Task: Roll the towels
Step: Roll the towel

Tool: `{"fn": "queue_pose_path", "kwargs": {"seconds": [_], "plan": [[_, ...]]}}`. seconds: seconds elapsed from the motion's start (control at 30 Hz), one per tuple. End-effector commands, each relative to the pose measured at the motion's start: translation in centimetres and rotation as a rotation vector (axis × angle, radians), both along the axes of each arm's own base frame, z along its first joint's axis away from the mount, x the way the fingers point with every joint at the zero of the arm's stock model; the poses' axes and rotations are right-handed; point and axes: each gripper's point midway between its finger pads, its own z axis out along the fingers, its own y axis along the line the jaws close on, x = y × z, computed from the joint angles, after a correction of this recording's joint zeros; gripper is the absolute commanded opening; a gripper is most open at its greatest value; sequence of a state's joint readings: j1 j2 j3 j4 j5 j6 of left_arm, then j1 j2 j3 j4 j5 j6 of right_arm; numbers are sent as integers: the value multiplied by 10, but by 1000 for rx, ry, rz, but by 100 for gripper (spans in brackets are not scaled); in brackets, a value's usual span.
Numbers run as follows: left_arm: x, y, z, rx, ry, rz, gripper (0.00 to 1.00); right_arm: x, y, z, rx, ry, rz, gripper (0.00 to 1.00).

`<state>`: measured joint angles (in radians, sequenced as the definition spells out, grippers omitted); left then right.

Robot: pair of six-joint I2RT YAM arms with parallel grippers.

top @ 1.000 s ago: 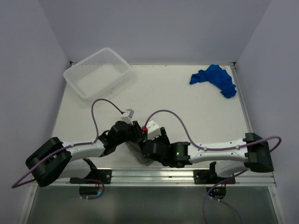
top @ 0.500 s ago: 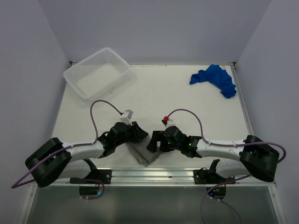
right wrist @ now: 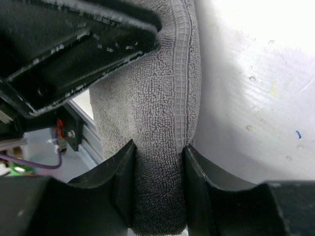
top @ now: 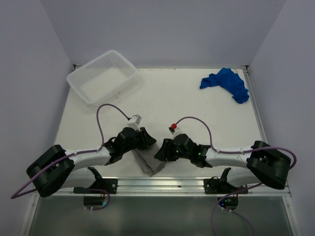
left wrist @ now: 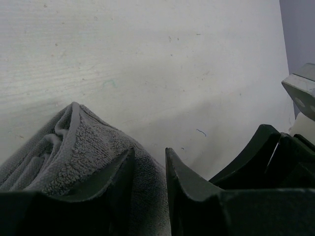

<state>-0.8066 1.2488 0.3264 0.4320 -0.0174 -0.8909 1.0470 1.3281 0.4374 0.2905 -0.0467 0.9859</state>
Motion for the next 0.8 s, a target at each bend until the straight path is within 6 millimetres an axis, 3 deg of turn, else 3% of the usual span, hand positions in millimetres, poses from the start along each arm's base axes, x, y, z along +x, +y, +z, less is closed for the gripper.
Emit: {"fn": "queue_pose_path", "kwargs": {"seconds": [0.0, 0.07, 0.13, 0.17, 0.2, 0.23, 0.27, 0.33, 0.37, 0.43, 0.47, 0.53, 0.57, 0.63, 0.67, 0.73, 0.77], "plan": [[12, 20, -7, 163, -10, 50, 36, 7, -3, 9, -65, -114, 35, 35], [28, 16, 23, 141, -81, 75, 37, 16, -11, 9, -153, -210, 10, 35], [38, 21, 40, 159, -109, 92, 37, 23, -18, 10, -230, -292, -23, 35], [48, 16, 62, 139, -142, 98, 37, 24, -21, 10, -285, -335, -8, 35], [50, 18, 67, 151, -143, 99, 38, 27, -24, 11, -333, -380, -21, 35], [56, 19, 79, 151, -168, 106, 38, 20, -21, 12, -368, -426, -5, 35], [62, 15, 98, 132, -196, 111, 38, 29, -20, 23, -402, -493, -35, 36], [64, 12, 108, 133, -206, 98, 38, 20, -20, 16, -498, -542, -5, 36], [66, 8, 119, 116, -220, 93, 38, 27, -16, 30, -521, -598, -43, 36], [65, 4, 123, 101, -218, 76, 38, 17, -14, 25, -630, -668, -10, 38], [64, 3, 123, 96, -212, 71, 38, 20, -5, 40, -647, -714, -33, 40], [58, 1, 120, 76, -191, 54, 38, 9, -4, 26, -765, -761, 26, 43], [55, 3, 112, 83, -168, 54, 38, 7, 6, 31, -771, -777, 26, 43], [47, 2, 108, 61, -135, 45, 38, -2, 4, 22, -855, -815, 52, 46], [38, 9, 89, 91, -83, 39, 38, -6, 11, 27, -843, -818, 40, 47], [29, 12, 84, 70, -56, 38, 38, -14, 13, 23, -863, -830, 64, 48], [22, 16, 72, 81, -31, 38, 38, -17, 16, 20, -859, -825, 65, 48]]}}
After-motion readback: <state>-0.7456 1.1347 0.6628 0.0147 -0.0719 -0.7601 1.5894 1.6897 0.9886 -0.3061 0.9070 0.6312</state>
